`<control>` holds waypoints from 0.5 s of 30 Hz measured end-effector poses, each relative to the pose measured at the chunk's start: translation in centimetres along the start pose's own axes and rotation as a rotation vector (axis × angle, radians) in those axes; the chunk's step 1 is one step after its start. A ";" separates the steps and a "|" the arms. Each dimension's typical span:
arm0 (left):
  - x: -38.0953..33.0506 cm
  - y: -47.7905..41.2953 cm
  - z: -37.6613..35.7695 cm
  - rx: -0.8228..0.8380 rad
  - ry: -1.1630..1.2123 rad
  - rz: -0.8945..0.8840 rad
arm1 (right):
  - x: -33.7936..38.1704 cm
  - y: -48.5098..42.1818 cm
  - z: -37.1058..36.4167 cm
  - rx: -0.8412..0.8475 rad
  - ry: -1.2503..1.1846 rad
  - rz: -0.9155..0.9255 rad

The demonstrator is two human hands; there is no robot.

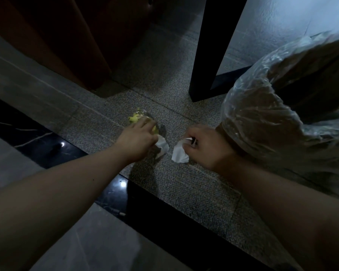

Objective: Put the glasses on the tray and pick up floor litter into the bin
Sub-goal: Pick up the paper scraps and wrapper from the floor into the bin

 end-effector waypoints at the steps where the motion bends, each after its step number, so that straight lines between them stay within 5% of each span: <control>1: 0.1 -0.3 -0.6 0.041 0.006 0.018 | 0.0 0.0 -0.1 0.001 0.000 0.000; 7: 0.9 -0.7 -1.8 0.087 0.092 0.031 | -0.2 0.4 0.1 0.000 0.022 -0.002; 15: 0.0 1.9 3.5 -0.105 0.184 -0.035 | 1.5 -0.1 0.8 0.018 0.056 0.003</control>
Point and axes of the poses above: each hand's wrist, its own y-axis away from the middle knuckle, its own z-axis out of the back of the hand, x = y × z, the point moved 9 cm from there along -y, towards the middle knuckle, and after that the axes turned 2 degrees about x, right-handed, at the moved point
